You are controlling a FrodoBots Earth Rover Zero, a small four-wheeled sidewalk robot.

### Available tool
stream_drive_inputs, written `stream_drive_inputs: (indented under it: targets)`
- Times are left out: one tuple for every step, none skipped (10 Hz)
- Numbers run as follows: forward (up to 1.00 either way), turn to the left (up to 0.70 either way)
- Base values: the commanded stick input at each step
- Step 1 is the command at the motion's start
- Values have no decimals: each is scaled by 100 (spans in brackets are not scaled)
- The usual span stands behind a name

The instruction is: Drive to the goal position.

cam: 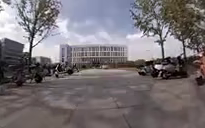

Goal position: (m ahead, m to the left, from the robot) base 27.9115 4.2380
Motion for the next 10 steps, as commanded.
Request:
stream_drive_inputs:
  targets:
    - [100,0]
    - [100,0]
    - [100,0]
    - [100,0]
    - [100,0]
    - [100,0]
    - [100,0]
    - [100,0]
    - [100,0]
    - [100,0]
